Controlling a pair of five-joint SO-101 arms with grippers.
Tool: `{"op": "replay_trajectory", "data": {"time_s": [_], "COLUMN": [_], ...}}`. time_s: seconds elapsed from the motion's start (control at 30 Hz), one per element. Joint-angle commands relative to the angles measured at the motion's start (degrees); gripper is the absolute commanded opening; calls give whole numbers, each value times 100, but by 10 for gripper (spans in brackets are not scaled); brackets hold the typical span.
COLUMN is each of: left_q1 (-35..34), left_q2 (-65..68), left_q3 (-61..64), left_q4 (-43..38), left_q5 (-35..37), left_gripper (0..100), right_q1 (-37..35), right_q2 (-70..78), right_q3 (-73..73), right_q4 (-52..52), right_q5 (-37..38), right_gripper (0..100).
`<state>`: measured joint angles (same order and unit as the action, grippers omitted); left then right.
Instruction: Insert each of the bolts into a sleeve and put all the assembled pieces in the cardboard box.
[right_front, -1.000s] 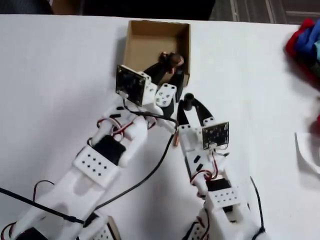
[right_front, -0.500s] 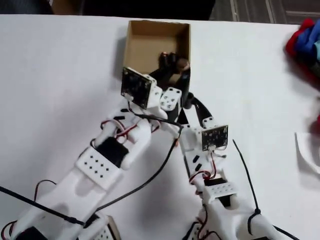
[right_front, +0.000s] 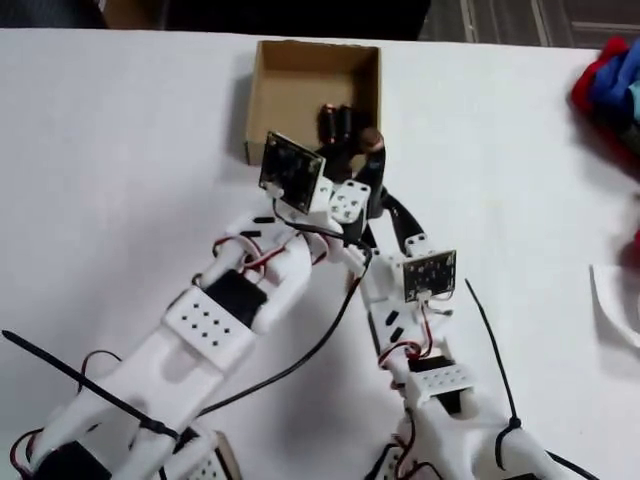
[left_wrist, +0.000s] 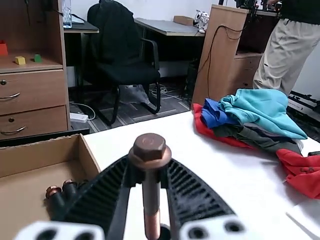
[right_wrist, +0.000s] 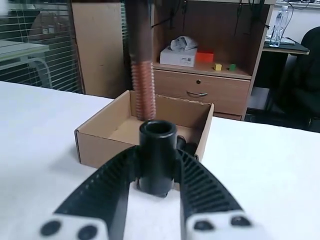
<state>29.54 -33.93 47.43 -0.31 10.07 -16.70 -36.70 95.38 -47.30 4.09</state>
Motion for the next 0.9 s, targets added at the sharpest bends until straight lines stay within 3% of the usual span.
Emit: {"op": "replay_trajectory", "data": {"time_s": [0.0,0.33,0.63,0.87], "left_q1": [53,501,193,79], "left_q2": [-18,-9,-18,-26], "left_q3": [-92,233,295,-488], "left_q4": [18,158,123,167], "left_q5": [35,0,0,0], "left_gripper": [25,25,25,25], "right_q1": [-13,-22,4,4], "right_q2": [22,22,22,40], "right_q3": [-97,-105,-105,-105], "right_q4": [-145,-145,-145,-136], "right_q5": [-9,-9,-9,-9], "right_gripper": [22,22,22,22]}}
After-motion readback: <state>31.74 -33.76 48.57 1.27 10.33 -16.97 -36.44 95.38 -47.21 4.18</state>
